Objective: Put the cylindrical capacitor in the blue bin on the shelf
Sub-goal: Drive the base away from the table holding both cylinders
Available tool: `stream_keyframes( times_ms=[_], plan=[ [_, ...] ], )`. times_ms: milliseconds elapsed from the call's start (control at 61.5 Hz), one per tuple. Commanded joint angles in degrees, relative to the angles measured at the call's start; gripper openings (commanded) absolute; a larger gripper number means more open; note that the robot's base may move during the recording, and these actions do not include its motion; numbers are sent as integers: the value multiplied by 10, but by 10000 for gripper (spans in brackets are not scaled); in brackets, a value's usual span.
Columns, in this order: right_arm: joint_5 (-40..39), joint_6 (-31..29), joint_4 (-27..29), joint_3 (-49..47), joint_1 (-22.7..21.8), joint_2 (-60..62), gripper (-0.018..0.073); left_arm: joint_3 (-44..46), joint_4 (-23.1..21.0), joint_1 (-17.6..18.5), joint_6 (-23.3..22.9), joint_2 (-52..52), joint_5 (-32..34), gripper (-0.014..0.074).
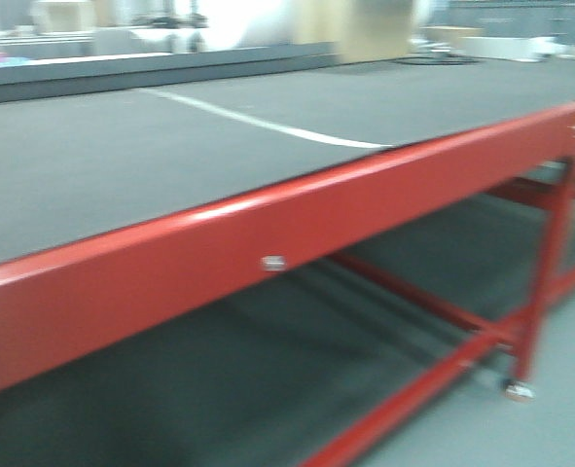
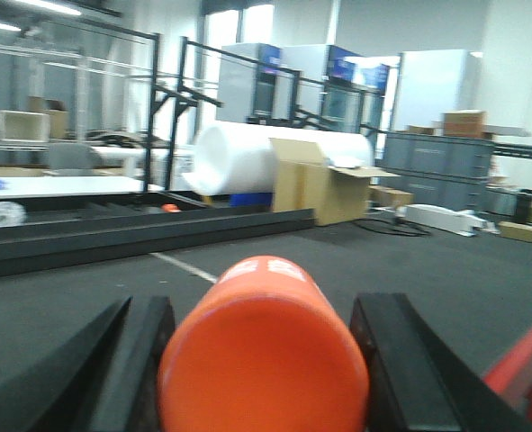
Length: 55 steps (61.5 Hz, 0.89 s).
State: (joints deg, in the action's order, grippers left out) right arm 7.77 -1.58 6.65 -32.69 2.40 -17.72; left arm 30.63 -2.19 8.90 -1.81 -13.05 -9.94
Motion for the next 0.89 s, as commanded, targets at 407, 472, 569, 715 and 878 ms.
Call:
stream_keyframes(
  times_ms=[407, 472, 569, 715, 878],
  plan=[
    [-13, -1, -4, 0, 1, 3, -163, -1, -2, 1, -1, 3, 12, -111],
    [-13, -1, -4, 0, 1, 3, -163, -1, -2, 1, -1, 3, 12, -111],
    [-13, -1, -4, 0, 1, 3, -163, -1, -2, 1, -1, 3, 12, -111],
    [-13, -1, -4, 0, 1, 3, -163, -1, -2, 1, -1, 3, 12, -111],
    [-13, -1, -4, 0, 1, 3, -163, -1, -2, 1, -1, 3, 13, -111]
  ],
)
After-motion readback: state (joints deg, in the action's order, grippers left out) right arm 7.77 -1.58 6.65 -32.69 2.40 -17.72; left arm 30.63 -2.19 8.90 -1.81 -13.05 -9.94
